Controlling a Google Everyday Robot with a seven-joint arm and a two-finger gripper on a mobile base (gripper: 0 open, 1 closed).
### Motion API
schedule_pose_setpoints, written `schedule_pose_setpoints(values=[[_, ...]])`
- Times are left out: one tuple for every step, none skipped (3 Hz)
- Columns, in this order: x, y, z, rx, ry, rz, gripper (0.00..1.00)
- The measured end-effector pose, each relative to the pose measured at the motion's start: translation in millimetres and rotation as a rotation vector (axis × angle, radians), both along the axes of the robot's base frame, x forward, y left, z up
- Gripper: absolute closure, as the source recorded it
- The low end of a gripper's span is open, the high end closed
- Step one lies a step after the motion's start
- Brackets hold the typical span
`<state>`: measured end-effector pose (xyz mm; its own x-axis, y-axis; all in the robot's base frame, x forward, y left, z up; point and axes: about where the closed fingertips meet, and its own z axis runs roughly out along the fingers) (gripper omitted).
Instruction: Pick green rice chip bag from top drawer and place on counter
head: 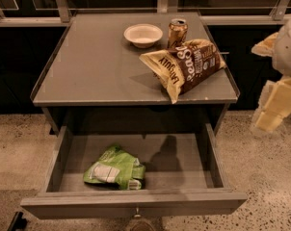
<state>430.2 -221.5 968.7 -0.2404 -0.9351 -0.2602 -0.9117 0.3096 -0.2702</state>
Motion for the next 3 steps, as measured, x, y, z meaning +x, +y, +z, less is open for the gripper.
schedule_pose_setpoints(values=[[-10, -12, -54, 0.131, 0.013, -0.098, 0.0], [-3, -25, -131, 0.316, 0.068, -0.247, 0.0], [7, -24, -135, 0.337, 0.048, -0.259, 0.0]])
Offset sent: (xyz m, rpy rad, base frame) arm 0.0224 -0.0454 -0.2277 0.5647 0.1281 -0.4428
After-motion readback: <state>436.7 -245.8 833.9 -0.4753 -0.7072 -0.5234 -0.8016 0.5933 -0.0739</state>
